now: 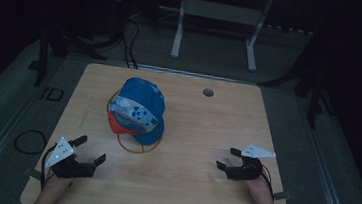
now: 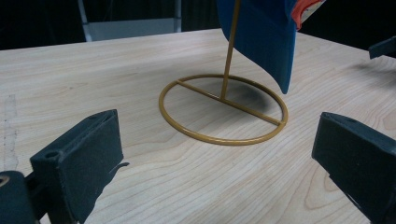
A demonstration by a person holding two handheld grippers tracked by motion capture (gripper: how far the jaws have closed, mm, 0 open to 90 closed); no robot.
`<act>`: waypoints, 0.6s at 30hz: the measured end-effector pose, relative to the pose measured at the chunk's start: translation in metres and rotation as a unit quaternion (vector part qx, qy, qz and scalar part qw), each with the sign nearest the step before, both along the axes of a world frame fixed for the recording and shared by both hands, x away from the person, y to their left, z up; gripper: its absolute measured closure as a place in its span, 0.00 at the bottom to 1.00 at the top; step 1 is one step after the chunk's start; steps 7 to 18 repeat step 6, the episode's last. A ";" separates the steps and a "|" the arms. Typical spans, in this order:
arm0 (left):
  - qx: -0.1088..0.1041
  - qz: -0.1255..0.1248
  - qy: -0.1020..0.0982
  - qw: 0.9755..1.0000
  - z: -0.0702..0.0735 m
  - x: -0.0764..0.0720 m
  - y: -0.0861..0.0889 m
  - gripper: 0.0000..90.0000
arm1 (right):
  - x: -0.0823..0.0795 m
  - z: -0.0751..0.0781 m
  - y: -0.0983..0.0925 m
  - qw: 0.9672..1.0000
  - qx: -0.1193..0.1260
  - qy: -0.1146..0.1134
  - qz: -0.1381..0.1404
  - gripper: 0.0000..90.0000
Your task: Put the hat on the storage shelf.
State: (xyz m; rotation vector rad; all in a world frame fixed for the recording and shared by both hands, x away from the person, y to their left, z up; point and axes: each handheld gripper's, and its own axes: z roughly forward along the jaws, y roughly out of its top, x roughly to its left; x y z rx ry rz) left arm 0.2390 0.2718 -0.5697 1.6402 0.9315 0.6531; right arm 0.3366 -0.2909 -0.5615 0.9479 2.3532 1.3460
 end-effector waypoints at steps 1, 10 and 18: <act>-0.001 0.000 0.000 1.000 0.000 0.000 0.000 0.02 | 0.001 0.000 -0.003 1.000 0.003 0.000 -0.004 0.16; 0.000 0.000 0.000 1.000 0.000 0.000 -0.001 0.02 | 0.003 -0.002 -0.006 1.000 0.007 0.000 -0.012 0.16; 0.000 0.000 0.000 1.000 0.000 0.000 -0.001 0.02 | 0.003 -0.002 -0.006 1.000 0.007 0.000 -0.012 0.16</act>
